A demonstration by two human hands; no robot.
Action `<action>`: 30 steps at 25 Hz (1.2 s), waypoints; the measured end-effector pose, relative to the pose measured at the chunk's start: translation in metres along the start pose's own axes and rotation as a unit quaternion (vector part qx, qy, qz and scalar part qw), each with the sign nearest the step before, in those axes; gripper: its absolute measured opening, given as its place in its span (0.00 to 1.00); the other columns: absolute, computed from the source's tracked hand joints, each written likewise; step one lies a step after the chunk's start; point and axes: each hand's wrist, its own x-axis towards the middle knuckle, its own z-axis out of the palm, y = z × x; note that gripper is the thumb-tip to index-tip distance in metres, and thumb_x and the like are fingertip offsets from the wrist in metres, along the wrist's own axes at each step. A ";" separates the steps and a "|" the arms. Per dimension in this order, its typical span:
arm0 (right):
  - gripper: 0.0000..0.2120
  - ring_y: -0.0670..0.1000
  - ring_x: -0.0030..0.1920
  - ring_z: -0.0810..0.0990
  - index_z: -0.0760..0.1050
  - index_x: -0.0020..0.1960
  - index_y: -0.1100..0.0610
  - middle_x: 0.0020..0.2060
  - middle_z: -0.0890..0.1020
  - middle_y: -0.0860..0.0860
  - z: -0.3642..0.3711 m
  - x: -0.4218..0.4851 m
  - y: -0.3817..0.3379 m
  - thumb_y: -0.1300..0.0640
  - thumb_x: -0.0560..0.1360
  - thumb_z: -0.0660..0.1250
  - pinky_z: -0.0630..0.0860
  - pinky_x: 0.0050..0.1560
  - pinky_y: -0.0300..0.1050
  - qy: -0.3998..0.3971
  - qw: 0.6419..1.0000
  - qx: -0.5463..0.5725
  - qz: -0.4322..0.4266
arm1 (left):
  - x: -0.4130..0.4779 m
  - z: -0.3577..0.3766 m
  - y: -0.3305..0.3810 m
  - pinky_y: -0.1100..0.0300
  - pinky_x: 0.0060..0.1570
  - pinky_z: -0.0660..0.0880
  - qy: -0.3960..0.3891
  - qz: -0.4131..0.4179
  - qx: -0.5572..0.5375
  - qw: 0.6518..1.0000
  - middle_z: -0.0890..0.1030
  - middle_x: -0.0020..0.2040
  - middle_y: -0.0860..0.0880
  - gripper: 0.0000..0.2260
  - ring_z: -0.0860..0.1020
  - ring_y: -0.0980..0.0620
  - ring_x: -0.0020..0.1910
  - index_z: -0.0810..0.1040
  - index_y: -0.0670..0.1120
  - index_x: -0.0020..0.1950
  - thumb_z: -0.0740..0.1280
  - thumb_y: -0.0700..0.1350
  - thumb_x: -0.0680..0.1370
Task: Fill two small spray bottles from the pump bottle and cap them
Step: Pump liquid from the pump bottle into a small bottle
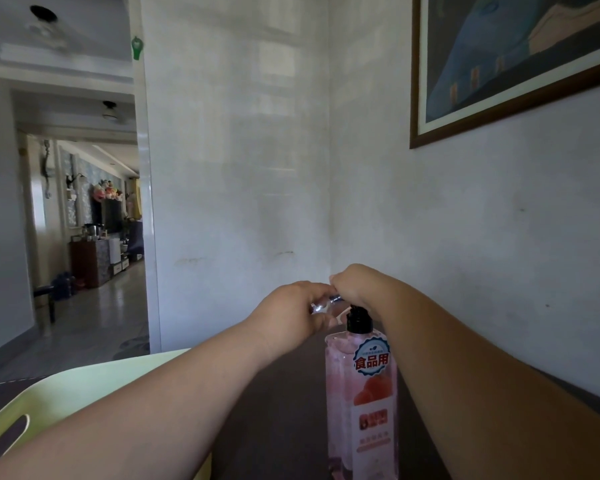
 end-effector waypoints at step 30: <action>0.15 0.51 0.32 0.74 0.76 0.56 0.66 0.56 0.82 0.62 -0.013 0.008 -0.008 0.59 0.81 0.54 0.71 0.31 0.39 0.026 0.979 -0.190 -0.068 | 0.003 -0.009 0.004 0.65 0.49 0.67 0.003 -0.004 -0.008 1.000 0.78 0.58 0.50 0.17 0.73 0.53 0.47 0.75 0.55 0.62 0.68 0.47 0.74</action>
